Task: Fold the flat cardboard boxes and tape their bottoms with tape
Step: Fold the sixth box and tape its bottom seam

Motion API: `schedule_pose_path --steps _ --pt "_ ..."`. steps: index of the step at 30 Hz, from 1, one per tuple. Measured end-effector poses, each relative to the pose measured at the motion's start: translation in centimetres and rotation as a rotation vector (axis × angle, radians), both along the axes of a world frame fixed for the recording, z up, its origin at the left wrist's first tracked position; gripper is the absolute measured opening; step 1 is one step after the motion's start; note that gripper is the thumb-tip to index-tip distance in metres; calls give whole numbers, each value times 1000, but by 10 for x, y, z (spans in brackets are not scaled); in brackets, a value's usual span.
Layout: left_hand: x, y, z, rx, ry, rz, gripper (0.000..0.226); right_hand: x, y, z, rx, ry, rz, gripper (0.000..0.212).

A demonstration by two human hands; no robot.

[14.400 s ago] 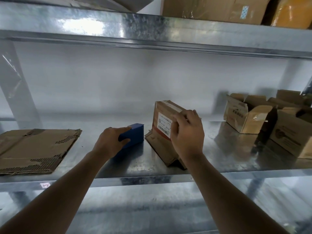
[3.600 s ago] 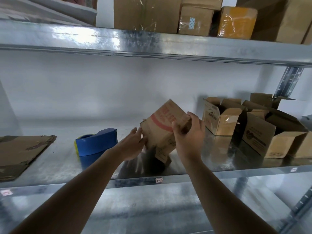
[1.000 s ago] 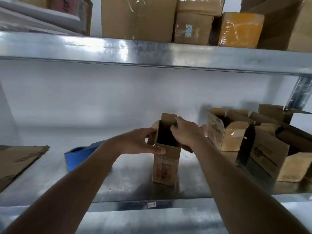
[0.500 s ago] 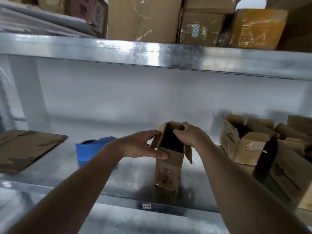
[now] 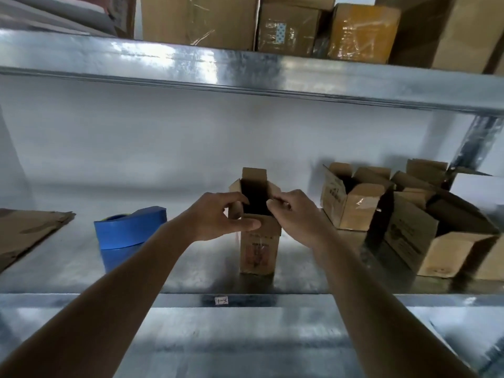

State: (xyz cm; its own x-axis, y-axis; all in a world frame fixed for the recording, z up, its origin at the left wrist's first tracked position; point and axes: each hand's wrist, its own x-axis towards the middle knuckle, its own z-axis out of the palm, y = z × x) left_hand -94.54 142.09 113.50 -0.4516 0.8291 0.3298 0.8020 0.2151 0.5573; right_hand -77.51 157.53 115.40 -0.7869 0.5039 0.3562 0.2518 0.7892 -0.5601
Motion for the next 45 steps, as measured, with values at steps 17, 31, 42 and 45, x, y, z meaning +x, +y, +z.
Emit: schedule_pose_path --steps 17,31,42,45 --pt "127 76 4 61 19 -119 52 132 41 -17 -104 296 -258 19" --pt "220 163 5 91 40 -47 46 211 142 -16 50 171 -134 24" --pt "219 178 7 146 69 -94 66 212 161 -25 326 186 -207 44" --pt "222 177 4 186 49 -119 59 209 163 -24 360 239 -186 41"
